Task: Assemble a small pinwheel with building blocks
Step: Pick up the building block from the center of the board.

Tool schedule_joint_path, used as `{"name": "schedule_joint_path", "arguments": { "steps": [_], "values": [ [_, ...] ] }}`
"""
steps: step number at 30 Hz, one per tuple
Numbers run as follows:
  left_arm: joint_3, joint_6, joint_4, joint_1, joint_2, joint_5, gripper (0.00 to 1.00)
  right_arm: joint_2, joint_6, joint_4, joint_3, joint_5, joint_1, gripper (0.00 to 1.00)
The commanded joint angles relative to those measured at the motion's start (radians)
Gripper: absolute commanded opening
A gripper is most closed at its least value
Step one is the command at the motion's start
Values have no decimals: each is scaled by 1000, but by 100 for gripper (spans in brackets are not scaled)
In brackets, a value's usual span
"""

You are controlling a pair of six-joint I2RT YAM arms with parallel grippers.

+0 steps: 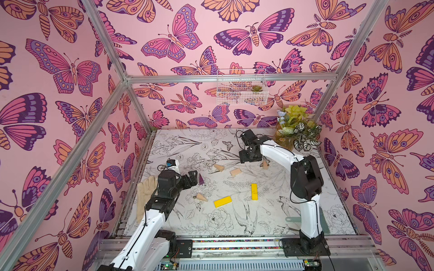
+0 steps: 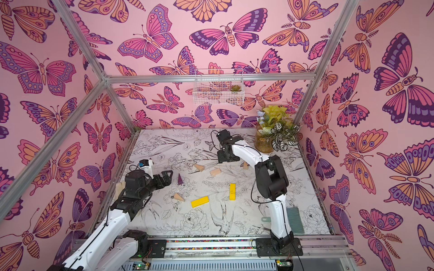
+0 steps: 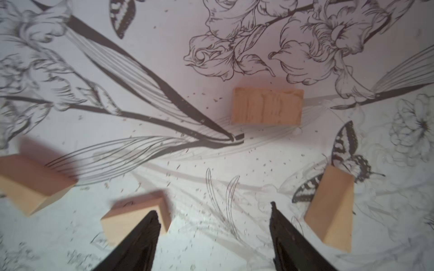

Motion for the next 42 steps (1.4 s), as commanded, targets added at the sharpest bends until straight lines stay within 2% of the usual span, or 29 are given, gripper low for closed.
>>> {"name": "schedule_joint_path", "arguments": {
  "steps": [1, 5, 10, 28, 33, 36, 40, 42],
  "values": [
    [-3, -3, -25, -4, 1, 15, 100, 83, -16, -76, 112, 6, -22, 78],
    [2, 0, -24, -4, 13, 17, 100, 179, -8, -134, 248, 20, -40, 81],
    [7, 7, -22, -4, 28, 17, 100, 229, 22, -142, 312, 36, -57, 84],
    [14, 15, -22, -5, 49, 16, 100, 295, 18, -142, 358, 34, -111, 85],
    [16, 11, -22, -5, 54, 14, 100, 306, -13, -136, 358, -12, -118, 76],
    [19, 8, -20, -4, 58, 15, 100, 312, -26, -138, 358, -56, -118, 64],
    [27, 13, -21, -5, 68, 17, 100, 285, -43, -141, 315, -65, -109, 41],
    [32, 13, -22, -6, 76, 23, 100, 230, -50, -105, 228, -57, -96, 38]
  ]
}}
